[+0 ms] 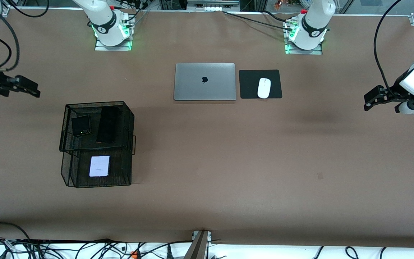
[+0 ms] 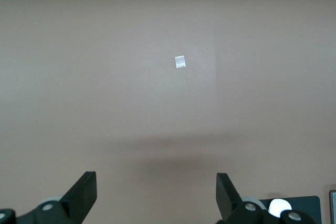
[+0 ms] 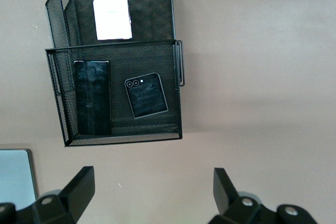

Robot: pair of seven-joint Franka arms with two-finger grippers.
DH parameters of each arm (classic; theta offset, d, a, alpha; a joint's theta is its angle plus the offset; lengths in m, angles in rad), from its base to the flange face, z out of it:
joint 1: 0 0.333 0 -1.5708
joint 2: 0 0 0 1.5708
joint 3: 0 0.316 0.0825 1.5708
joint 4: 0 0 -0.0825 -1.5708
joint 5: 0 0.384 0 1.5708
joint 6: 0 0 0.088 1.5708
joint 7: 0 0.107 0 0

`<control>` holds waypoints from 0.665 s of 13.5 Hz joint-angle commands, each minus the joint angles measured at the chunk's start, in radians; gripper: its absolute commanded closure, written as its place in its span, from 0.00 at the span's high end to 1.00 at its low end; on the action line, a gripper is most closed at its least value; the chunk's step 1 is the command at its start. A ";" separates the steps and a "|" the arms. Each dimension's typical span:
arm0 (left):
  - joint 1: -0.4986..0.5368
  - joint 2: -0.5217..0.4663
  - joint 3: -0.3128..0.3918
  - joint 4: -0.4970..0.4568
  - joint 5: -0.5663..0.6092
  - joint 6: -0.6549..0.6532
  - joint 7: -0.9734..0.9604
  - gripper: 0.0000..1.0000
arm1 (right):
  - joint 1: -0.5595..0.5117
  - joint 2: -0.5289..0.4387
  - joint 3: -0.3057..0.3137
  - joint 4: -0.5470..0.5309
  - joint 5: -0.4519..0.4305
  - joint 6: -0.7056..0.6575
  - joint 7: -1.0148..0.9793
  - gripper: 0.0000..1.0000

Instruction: Place phones with both arms

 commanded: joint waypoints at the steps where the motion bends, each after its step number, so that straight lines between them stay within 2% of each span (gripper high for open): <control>1: -0.002 0.000 -0.001 0.016 0.005 -0.006 0.007 1.00 | -0.022 -0.020 0.025 -0.014 -0.017 -0.008 0.001 1.00; 3: -0.002 0.002 -0.001 0.016 0.025 -0.006 0.007 1.00 | -0.022 -0.014 0.024 -0.010 -0.017 -0.053 0.001 1.00; 5: -0.012 0.003 -0.002 0.024 0.062 -0.008 0.004 1.00 | -0.022 -0.009 0.024 -0.010 -0.013 -0.056 0.004 1.00; 9: -0.012 0.006 -0.008 0.027 0.062 -0.008 0.001 1.00 | -0.021 -0.006 0.024 -0.006 -0.009 -0.048 0.016 1.00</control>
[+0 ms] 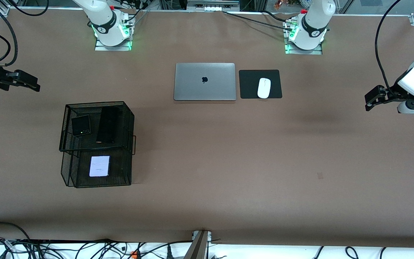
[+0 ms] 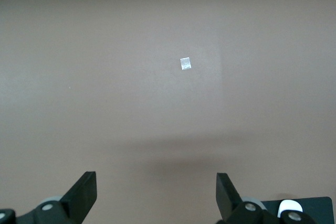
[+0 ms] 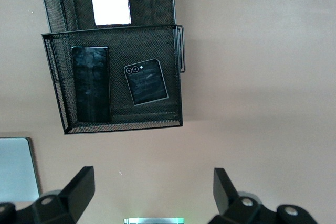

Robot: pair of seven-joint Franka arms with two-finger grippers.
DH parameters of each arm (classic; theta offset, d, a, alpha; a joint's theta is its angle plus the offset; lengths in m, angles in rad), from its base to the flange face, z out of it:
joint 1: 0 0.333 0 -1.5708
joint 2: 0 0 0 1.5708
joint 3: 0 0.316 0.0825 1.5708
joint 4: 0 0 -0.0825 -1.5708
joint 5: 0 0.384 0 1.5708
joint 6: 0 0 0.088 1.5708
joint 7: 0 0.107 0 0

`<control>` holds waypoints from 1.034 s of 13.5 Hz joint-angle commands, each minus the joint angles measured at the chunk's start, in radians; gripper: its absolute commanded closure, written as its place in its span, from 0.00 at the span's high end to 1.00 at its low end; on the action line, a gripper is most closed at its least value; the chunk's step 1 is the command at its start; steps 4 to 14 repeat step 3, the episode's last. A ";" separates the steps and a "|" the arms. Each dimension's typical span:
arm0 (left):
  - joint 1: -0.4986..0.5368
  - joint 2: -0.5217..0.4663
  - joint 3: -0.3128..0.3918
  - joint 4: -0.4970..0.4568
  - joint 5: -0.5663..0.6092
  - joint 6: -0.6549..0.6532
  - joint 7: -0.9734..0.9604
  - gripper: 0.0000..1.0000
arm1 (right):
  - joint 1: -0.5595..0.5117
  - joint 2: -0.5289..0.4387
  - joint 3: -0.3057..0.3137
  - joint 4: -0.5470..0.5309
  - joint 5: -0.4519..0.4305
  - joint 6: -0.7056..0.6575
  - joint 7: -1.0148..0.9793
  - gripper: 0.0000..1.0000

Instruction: Place phones with both arms

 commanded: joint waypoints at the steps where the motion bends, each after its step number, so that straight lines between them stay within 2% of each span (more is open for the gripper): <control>1: -0.005 0.006 -0.002 0.018 0.022 -0.008 0.000 1.00 | -0.021 -0.008 0.022 -0.003 -0.012 0.004 0.016 1.00; 14: -0.005 0.009 -0.001 0.023 0.022 -0.008 0.005 1.00 | -0.021 -0.008 0.022 -0.003 -0.014 0.008 0.016 1.00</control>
